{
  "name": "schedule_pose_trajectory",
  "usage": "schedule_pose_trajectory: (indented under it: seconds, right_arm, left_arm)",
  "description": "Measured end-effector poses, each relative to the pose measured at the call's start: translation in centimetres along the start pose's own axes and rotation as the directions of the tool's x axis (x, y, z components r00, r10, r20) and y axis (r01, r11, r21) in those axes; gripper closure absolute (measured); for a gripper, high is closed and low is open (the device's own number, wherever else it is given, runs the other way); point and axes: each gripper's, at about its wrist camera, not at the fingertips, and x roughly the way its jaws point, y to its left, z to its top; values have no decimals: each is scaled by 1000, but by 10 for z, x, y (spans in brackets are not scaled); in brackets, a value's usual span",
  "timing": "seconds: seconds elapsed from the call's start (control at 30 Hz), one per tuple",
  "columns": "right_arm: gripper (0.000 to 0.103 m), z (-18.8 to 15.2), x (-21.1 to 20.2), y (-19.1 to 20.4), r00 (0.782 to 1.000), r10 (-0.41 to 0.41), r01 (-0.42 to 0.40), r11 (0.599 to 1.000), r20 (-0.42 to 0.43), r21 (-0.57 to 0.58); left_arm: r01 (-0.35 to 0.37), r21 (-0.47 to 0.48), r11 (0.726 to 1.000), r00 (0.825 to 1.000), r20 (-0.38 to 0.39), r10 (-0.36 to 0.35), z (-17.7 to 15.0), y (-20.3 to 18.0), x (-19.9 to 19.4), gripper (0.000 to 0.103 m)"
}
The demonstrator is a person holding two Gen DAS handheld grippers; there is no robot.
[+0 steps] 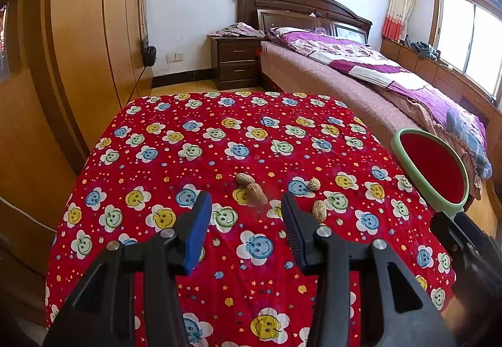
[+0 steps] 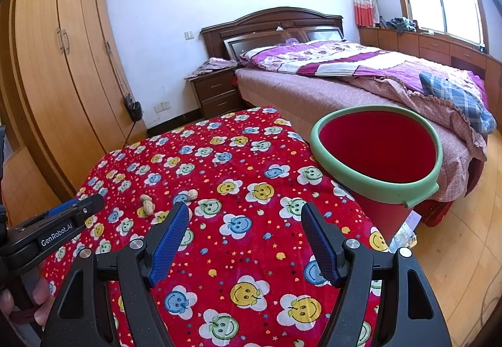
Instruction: Collect trash
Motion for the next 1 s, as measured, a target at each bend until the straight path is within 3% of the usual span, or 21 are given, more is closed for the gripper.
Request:
schedule_pose_trajectory:
  seconds: [1.0]
  right_arm:
    - [28, 0, 0, 0, 1000, -1, 1, 1000, 1, 2]
  left_arm:
    - [0, 0, 1000, 1000, 6, 0, 4, -1, -2, 57]
